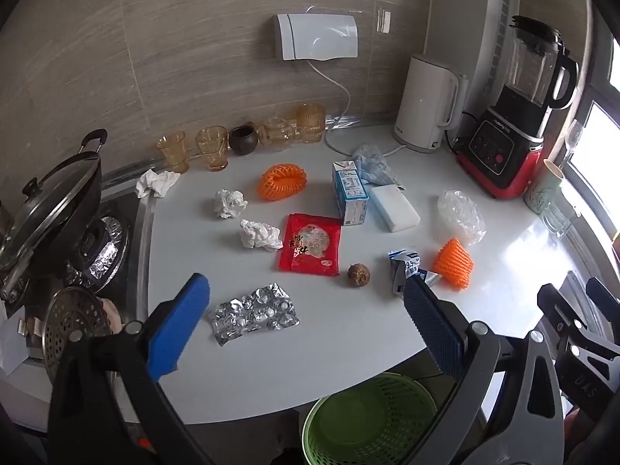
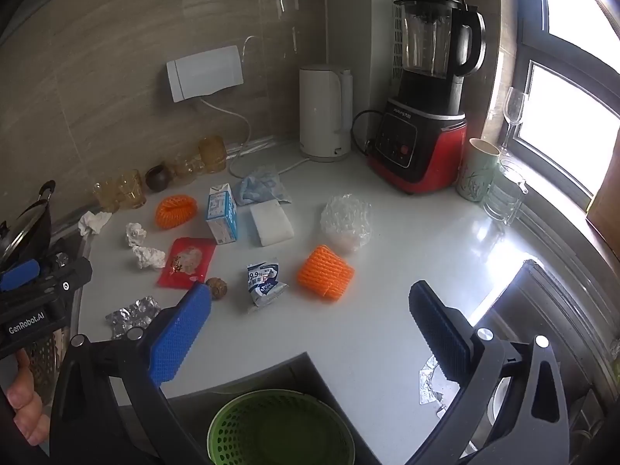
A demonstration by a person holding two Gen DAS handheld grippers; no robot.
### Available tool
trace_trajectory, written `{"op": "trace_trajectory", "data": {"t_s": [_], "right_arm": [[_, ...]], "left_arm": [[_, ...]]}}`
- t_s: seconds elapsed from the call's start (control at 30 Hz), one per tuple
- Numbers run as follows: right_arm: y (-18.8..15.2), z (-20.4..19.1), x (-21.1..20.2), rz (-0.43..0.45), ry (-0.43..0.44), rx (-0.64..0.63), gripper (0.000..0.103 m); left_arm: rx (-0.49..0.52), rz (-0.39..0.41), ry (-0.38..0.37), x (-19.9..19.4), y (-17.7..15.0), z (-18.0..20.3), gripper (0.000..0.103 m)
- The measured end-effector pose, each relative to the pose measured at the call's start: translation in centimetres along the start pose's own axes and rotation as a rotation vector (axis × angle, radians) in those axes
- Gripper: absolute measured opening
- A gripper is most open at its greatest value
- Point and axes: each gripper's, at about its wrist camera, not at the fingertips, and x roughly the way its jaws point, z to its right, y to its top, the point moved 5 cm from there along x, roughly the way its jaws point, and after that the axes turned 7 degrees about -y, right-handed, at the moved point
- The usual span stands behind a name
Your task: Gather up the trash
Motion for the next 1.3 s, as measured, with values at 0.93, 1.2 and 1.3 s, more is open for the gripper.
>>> {"op": "trace_trajectory", "data": {"t_s": [0.93,1.2,1.3], "right_arm": [[-0.05,-0.63,0.31,-0.009,0.008,-0.024,0.101],[-0.09,-0.6,0.41,-0.011,0.009,-0.022,0.101],[-0.1,-0.62,0.39,-0.012,0.009,-0.024,0.101]], "left_arm": [[-0.004,-0.011,0.017,0.16,-0.32,-0.2,0.096],[0.0,-0.01,0.021,0.19,-0.35,-0.14,0.096],[0.0,-0.012,0.02,0.2,-0.36,-0.09,0.096]]}}
